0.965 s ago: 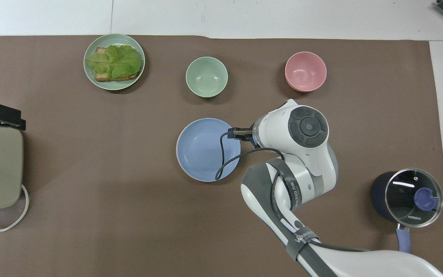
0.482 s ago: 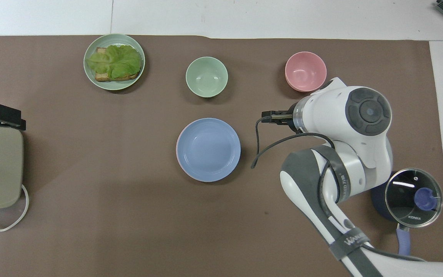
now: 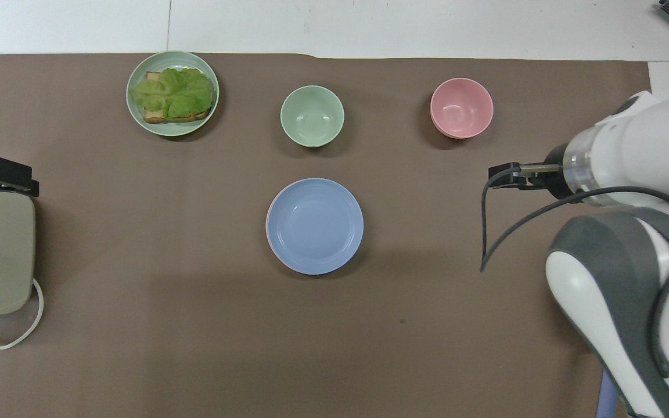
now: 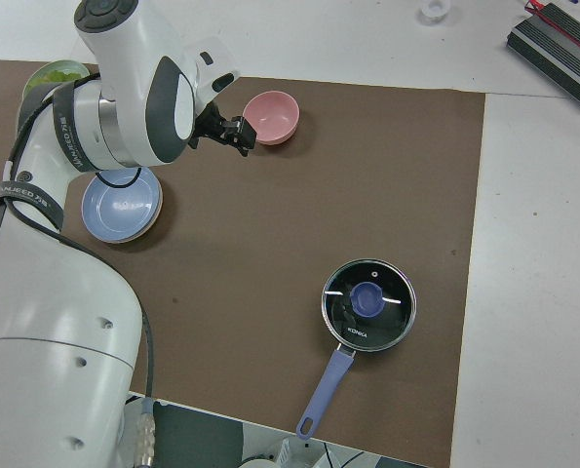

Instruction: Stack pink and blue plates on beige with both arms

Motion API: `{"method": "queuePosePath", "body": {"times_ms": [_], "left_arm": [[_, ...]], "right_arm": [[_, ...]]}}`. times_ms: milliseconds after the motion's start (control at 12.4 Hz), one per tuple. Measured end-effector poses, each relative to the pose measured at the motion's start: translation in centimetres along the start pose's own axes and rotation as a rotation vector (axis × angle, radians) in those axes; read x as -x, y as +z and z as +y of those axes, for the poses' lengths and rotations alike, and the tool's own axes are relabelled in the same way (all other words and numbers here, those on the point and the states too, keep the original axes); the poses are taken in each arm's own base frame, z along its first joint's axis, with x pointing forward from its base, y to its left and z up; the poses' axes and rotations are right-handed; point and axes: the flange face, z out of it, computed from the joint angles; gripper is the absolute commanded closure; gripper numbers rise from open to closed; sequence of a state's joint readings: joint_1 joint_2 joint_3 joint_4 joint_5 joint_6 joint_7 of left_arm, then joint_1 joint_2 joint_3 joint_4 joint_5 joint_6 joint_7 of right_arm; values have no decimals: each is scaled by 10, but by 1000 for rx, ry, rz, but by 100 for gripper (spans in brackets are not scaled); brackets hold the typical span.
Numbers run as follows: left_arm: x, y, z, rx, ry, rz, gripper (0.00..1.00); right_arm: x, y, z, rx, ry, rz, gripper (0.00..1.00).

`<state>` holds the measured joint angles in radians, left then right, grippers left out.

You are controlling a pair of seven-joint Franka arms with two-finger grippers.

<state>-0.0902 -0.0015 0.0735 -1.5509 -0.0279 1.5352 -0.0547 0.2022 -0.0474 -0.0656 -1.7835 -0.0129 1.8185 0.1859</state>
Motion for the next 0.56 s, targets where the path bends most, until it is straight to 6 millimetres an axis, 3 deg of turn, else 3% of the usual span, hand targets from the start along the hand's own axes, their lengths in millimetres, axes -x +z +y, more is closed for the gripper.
{"method": "queuePosePath", "body": {"times_ms": [161, 402, 563], "left_arm": [[0, 0, 0, 0, 0, 0, 0], [0, 0, 0, 0, 0, 0, 0], [0, 0, 0, 0, 0, 0, 0]], "right_arm": [[11, -14, 33, 8, -2, -42, 0], [16, -18, 81, 11, 1, -78, 0], [17, -22, 93, 12, 0, -82, 0]]}}
